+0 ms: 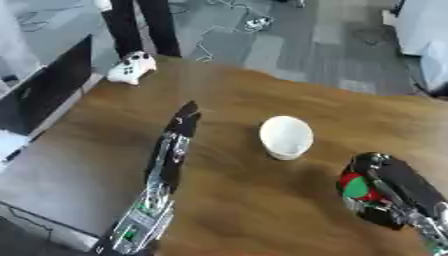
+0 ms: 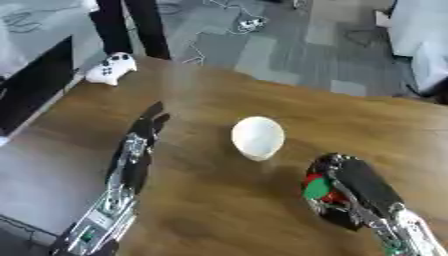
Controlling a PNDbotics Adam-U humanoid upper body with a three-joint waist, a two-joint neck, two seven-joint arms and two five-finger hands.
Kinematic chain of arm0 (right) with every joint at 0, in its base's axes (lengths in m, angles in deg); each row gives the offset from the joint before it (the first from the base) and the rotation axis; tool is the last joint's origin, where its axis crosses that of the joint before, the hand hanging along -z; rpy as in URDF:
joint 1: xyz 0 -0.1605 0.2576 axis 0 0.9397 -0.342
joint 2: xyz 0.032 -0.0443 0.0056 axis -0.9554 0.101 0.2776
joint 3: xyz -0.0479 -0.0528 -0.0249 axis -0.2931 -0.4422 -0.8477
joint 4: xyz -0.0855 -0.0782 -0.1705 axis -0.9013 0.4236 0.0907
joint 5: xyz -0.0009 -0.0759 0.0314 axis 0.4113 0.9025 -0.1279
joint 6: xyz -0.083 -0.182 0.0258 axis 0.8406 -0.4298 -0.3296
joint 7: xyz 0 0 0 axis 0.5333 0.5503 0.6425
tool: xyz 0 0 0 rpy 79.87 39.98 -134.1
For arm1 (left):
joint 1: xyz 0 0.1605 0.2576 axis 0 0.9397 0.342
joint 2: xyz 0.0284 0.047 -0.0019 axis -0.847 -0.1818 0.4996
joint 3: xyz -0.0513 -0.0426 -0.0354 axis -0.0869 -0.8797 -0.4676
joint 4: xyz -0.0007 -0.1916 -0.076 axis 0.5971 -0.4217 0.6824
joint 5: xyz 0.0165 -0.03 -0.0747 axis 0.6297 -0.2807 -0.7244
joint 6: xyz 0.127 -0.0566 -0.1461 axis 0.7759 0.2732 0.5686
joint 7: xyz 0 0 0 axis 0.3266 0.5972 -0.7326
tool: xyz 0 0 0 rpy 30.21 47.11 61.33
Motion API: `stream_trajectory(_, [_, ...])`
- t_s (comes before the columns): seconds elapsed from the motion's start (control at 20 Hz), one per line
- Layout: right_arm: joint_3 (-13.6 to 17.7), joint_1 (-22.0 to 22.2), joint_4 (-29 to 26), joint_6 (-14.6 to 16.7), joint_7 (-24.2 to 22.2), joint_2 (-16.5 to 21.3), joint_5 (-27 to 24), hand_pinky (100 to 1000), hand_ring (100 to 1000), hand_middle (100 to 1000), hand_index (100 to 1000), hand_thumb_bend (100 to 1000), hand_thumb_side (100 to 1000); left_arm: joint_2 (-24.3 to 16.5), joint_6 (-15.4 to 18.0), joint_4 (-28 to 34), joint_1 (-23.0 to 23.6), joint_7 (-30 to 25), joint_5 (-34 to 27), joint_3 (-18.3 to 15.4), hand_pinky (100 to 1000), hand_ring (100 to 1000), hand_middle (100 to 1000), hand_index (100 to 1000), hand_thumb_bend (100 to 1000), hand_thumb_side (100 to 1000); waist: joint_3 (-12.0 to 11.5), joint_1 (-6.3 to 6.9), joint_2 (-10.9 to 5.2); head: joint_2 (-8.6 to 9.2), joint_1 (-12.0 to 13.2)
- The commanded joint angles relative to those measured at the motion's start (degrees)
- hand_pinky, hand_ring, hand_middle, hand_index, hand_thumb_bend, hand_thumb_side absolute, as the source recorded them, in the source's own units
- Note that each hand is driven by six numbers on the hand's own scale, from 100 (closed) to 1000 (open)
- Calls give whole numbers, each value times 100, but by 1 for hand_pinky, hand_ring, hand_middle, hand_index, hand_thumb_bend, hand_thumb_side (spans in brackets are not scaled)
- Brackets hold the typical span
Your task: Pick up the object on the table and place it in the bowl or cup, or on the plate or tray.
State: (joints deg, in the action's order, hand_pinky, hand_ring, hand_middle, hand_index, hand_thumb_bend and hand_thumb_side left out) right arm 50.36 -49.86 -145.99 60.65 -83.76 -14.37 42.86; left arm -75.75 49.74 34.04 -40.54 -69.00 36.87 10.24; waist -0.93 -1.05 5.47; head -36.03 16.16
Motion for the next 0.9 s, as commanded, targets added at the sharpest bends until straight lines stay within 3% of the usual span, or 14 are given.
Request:
stream_trajectory(0.05, [1, -447, -162, -50, -259, 87, -204, 270, 290, 205, 341, 151, 100, -134, 10, 114, -12, -42, 11, 25, 1000, 920, 947, 891, 587, 876, -24, -8, -110, 114, 21])
stream_trajectory(0.5, [-313, -1437, 382, 6, -834, 51, -833, 281, 305, 218, 342, 160, 100, -176, 0, 109, 34, -74, 47, 50, 1000, 920, 947, 890, 587, 876, -80, -86, -170, 265, 108])
stream_trajectory(0.9, [-405, -1687, 937, 193, -826, -248, -568, 292, 313, 231, 347, 155, 100, -157, 8, 123, 27, -89, 65, 65, 1000, 919, 946, 890, 587, 876, -157, -114, -148, 379, 131])
